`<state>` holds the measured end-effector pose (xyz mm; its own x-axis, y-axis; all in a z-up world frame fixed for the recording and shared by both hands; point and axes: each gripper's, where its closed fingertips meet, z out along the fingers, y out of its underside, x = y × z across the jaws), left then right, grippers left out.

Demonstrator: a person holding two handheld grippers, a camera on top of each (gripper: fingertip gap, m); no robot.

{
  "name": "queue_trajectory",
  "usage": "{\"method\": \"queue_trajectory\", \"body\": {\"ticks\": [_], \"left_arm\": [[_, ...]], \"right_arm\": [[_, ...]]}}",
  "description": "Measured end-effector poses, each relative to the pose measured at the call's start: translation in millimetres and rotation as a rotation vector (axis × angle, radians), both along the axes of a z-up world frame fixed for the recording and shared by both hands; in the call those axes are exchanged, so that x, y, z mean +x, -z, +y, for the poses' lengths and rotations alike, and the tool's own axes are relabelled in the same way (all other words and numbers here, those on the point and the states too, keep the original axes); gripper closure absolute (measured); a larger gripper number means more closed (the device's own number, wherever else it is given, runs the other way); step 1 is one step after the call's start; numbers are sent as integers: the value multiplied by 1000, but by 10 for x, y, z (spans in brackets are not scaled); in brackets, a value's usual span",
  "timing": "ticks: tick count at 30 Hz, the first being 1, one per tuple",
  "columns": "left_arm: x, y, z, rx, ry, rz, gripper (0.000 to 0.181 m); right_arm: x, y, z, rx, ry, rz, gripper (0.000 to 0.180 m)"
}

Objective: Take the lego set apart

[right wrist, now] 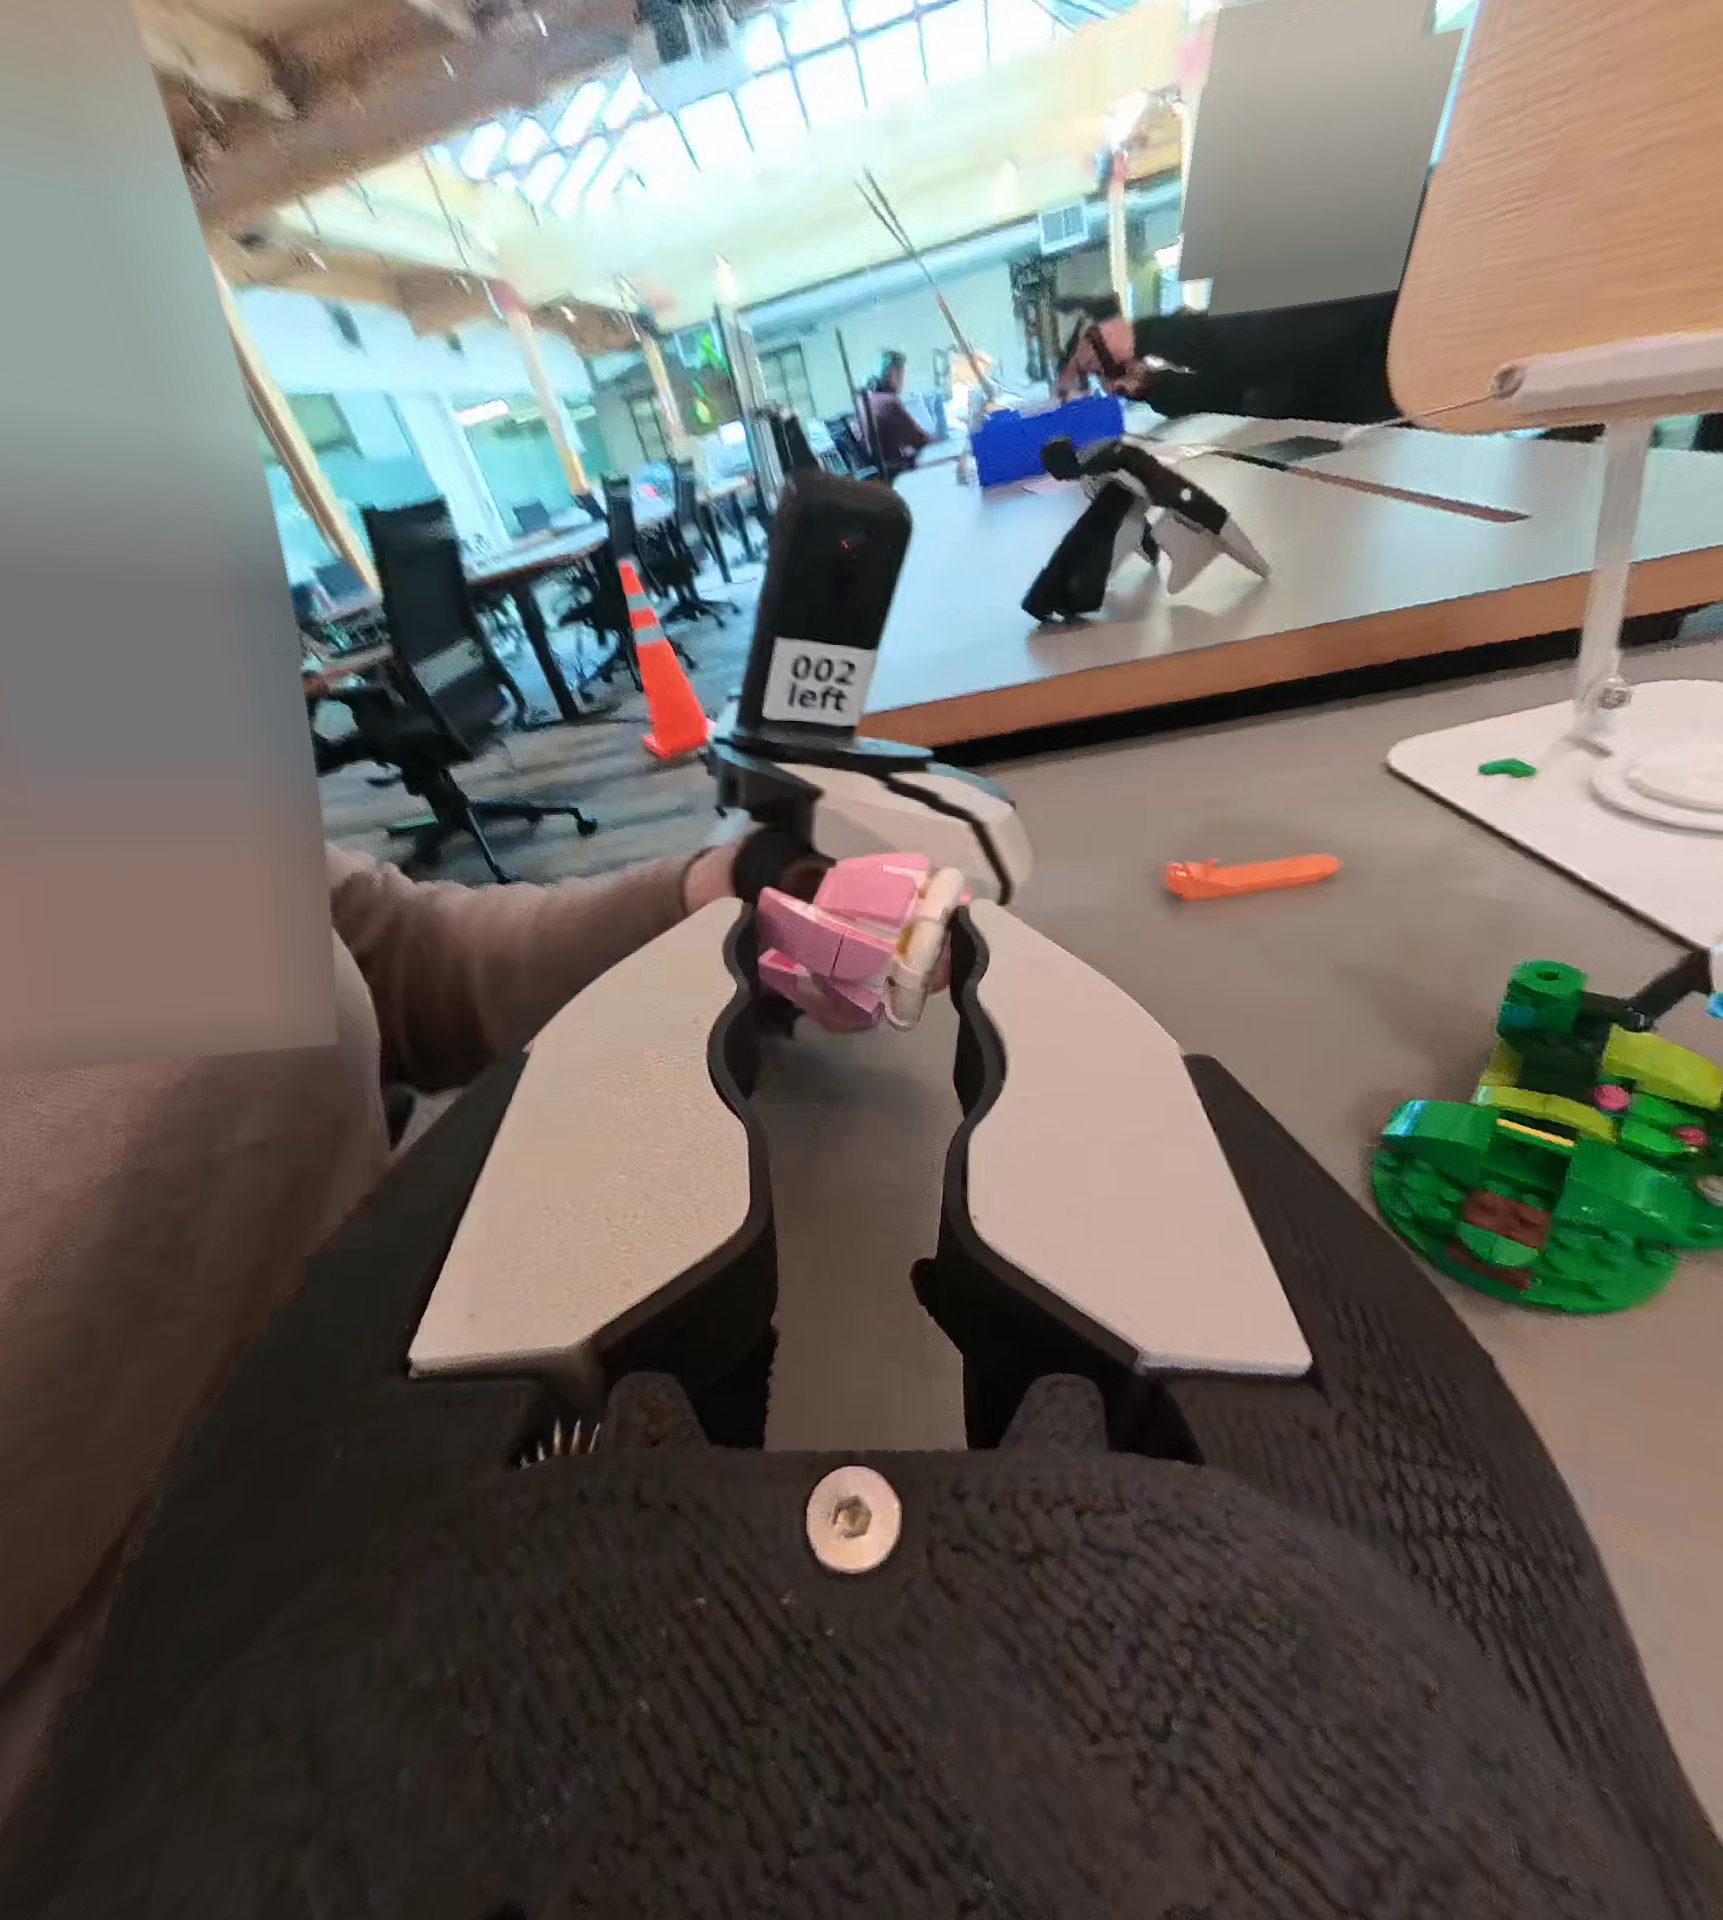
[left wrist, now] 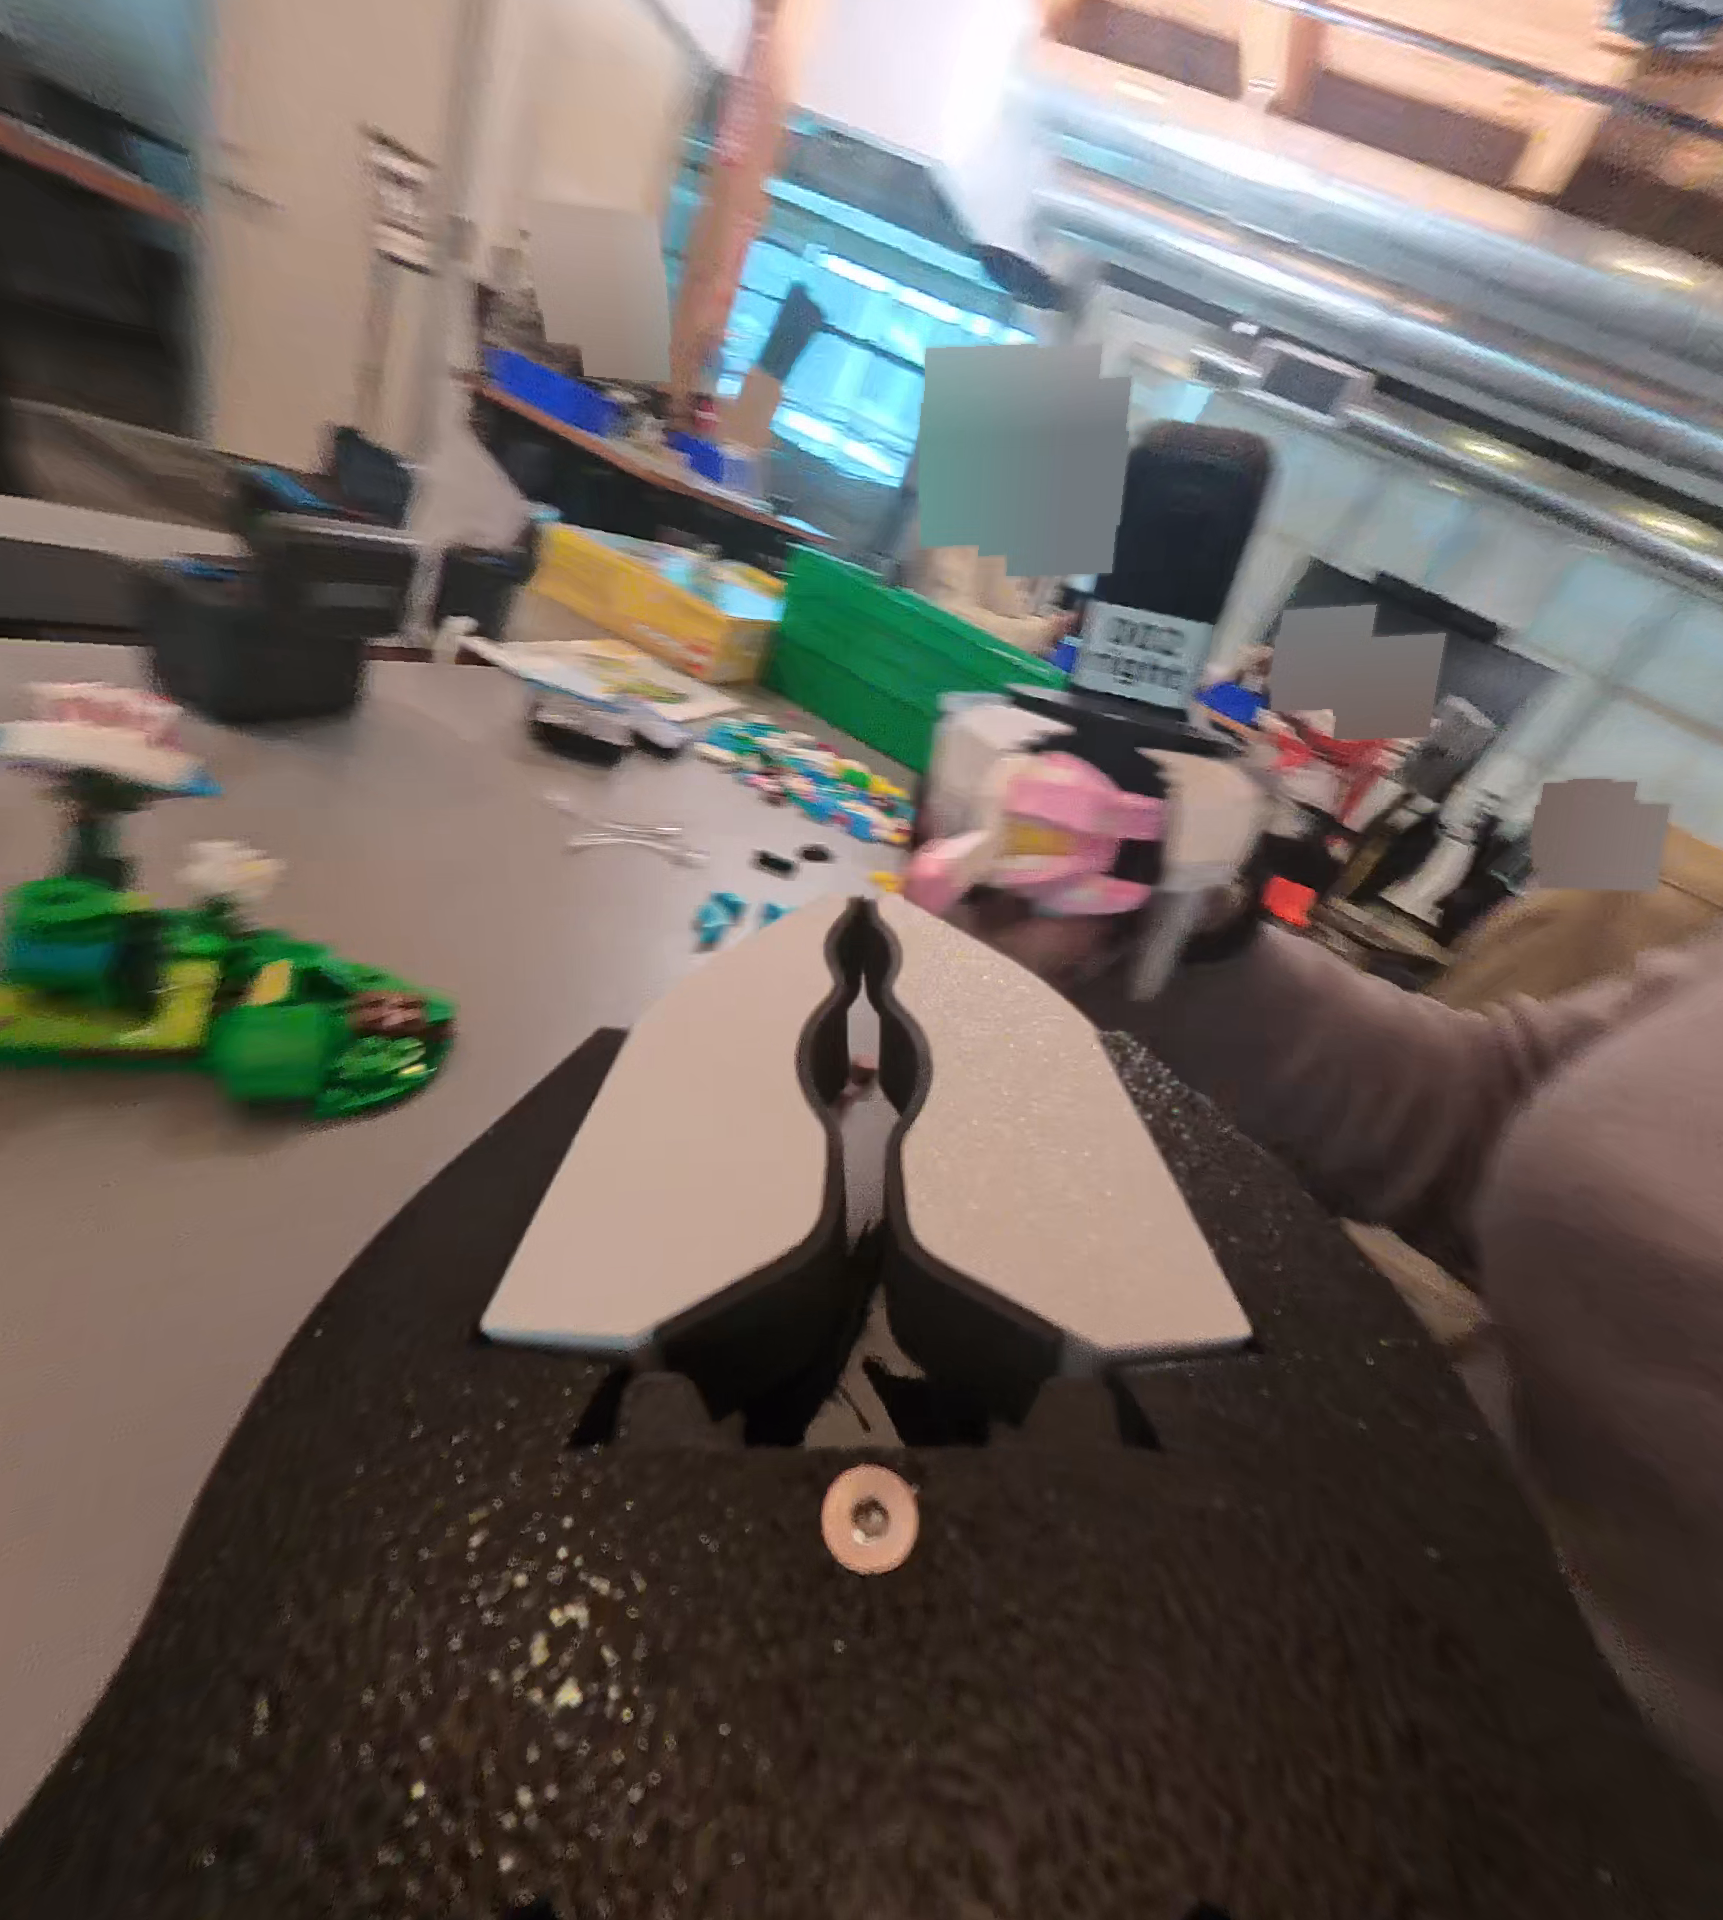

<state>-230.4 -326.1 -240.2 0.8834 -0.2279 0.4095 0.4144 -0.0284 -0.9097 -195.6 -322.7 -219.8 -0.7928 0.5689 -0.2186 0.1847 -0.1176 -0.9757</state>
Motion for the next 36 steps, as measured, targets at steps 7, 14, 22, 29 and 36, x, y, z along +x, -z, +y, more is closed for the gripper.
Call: {"method": "queue_trajectory", "body": {"ticks": [7, 14, 22, 29, 36], "left_arm": [[133, -133, -52, 29, 126, -10, 129], [333, 35, 29, -165, 169, 290, 159], [118, 430, 45, -499, 5, 763, 160], [220, 495, 54, -511, 48, 1000, 159], [280, 494, -5, -465, 87, 889, 140]], "right_arm": [[-24, 91, -29, 65, 10, -27, 146], [-8, 138, -83, 87, -35, -66, 147], [-120, 448, 16, 610, 128, -74, 130], [-84, 675, -52, 848, 11, -119, 150], [-12, 633, -54, 837, -52, -83, 158]]}}
